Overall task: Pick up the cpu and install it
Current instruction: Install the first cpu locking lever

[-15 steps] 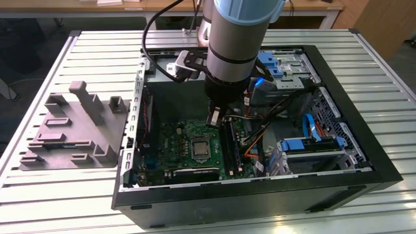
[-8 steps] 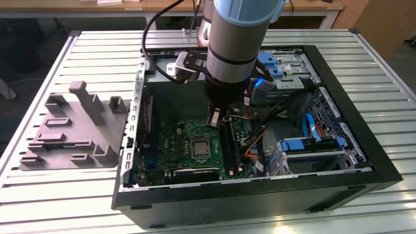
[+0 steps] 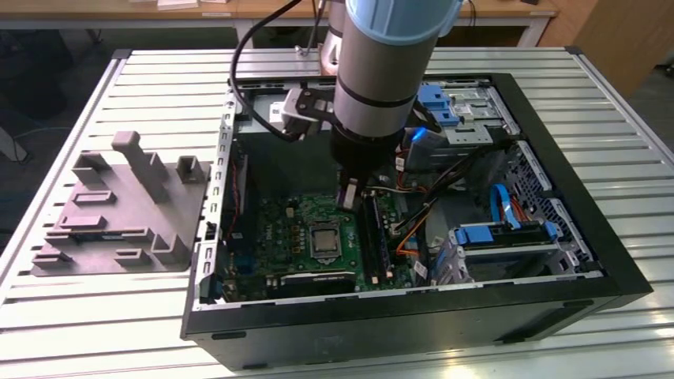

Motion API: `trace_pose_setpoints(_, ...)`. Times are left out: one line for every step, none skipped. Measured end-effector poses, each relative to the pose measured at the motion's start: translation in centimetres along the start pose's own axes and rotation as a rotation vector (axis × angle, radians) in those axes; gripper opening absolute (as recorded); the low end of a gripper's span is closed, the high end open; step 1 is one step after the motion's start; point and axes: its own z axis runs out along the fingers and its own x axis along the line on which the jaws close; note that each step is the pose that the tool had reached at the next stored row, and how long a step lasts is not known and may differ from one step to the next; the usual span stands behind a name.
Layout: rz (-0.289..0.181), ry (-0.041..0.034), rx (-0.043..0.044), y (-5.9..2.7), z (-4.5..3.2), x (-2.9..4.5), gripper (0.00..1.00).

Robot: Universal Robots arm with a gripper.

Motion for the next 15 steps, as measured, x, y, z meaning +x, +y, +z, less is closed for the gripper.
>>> trace_pose_setpoints(-0.002, 0.0024, 0.0006, -0.01, 0.01, 0.04, 0.11)
trace_pose_setpoints(-0.005, 0.0040, 0.0007, -0.05, 0.01, 0.13, 0.11)
trace_pose_setpoints(-0.007, 0.0040, 0.0006, -0.09, 0.05, 0.25, 0.11)
trace_pose_setpoints(-0.009, 0.0041, 0.0006, -0.11, 0.09, 0.33, 0.11)
trace_pose_setpoints(-0.011, 0.0035, 0.0006, -0.13, 0.13, 0.40, 0.11)
trace_pose_setpoints(-0.013, 0.0031, 0.0004, -0.16, 0.14, 0.48, 0.11)
trace_pose_setpoints(-0.014, 0.0031, 0.0003, -0.16, 0.14, 0.50, 0.11)
trace_pose_setpoints(-0.014, 0.0031, 0.0003, -0.16, 0.13, 0.50, 0.11)
trace_pose_setpoints(-0.014, 0.0031, 0.0002, -0.16, 0.14, 0.50, 0.11)
trace_pose_setpoints(-0.014, 0.0031, 0.0002, -0.16, 0.13, 0.50, 0.11)
trace_pose_setpoints(-0.014, 0.0031, 0.0002, -0.16, 0.13, 0.50, 0.11)
trace_pose_setpoints(-0.014, 0.0031, 0.0002, -0.16, 0.13, 0.51, 0.11)
trace_pose_setpoints(-0.014, 0.0031, 0.0002, -0.16, 0.13, 0.51, 0.11)
trace_pose_setpoints(-0.014, 0.0031, 0.0002, -0.16, 0.13, 0.51, 0.11)
trace_pose_setpoints(-0.014, 0.0031, 0.0002, -0.16, 0.14, 0.51, 0.11)
